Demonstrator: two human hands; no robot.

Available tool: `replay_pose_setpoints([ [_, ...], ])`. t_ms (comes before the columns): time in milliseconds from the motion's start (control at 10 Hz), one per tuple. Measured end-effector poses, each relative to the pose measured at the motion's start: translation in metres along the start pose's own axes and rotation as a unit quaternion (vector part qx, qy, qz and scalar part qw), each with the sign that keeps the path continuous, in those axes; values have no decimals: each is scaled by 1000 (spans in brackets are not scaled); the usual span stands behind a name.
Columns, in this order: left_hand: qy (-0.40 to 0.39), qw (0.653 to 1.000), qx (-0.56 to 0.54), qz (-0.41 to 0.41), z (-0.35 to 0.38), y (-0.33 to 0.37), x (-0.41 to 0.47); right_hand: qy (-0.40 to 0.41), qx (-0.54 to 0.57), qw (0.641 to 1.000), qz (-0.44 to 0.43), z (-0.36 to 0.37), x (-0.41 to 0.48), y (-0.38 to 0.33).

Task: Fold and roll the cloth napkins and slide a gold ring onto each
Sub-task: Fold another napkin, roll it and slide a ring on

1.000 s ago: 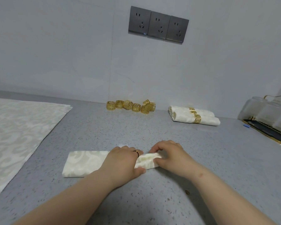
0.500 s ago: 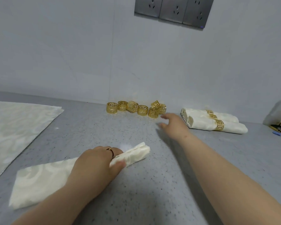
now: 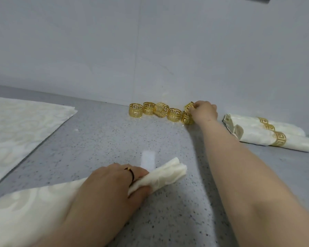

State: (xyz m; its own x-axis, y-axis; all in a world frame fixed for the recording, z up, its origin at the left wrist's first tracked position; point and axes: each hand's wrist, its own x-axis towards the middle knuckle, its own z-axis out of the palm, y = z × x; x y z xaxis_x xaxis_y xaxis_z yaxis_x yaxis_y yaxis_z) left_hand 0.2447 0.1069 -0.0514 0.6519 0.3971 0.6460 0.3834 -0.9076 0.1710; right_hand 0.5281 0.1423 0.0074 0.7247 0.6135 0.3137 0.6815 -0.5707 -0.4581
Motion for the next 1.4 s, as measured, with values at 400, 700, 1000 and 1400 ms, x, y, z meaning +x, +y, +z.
replay_pose_setpoints([
  [400, -62, 991, -69, -92, -9, 10, -6, 45, 159, 985, -49, -50, -65, -9],
  [700, -121, 990, 19, -76, -17, 20, 1, -147, 20, 983, -104, -102, -219, 1],
  [1000, -118, 986, 78, -84, -27, 48, -18, -128, 29, 988, -85, -101, -273, 10],
  [1400, -66, 991, 89, -69, -33, 53, -30, -80, 247, 965, -46, -104, -271, 21],
])
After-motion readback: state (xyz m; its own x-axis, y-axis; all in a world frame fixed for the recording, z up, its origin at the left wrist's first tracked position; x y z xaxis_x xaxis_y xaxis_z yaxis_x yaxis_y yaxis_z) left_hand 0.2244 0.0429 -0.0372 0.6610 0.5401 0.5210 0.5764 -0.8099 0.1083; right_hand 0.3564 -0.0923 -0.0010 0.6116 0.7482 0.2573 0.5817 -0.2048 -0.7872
